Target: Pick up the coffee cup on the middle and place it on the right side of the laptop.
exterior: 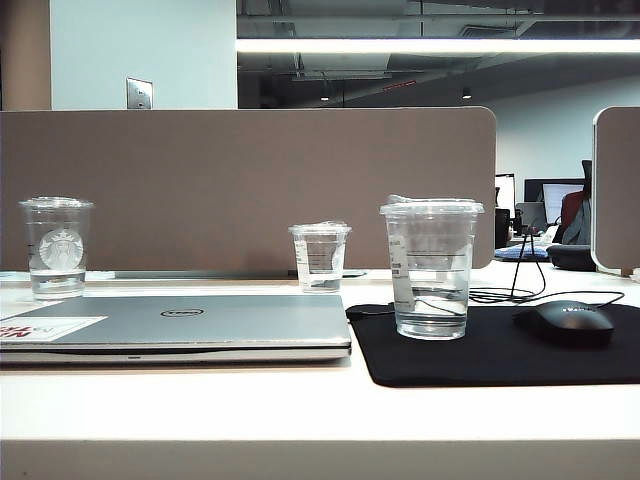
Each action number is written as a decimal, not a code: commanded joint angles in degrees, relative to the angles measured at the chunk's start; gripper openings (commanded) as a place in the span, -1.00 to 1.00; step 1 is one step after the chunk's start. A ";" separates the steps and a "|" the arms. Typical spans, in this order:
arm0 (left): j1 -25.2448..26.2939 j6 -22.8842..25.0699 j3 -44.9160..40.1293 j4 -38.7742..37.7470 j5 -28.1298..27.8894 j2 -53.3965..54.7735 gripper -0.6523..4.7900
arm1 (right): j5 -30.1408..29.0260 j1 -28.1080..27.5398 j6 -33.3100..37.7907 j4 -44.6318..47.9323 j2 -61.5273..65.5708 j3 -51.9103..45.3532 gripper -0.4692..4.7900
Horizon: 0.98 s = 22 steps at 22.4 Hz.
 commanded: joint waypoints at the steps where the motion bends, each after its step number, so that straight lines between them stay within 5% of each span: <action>1: 0.02 -1.33 -7.89 2.95 -0.63 -6.78 -0.78 | -0.39 0.04 1.64 1.46 -4.02 -8.07 -0.84; 9: 0.31 -2.25 -17.64 17.68 -9.60 -7.58 -0.78 | 0.50 0.00 6.67 29.29 -6.29 -33.62 -0.84; 16: 0.33 -1.86 -24.70 20.68 -9.84 -7.65 -0.78 | 1.88 -0.02 8.17 43.54 -6.40 -46.16 -0.84; 22: 2.75 6.73 -25.88 21.99 -10.78 -7.65 -0.78 | 7.34 -0.04 7.32 53.37 -6.49 -53.92 -0.84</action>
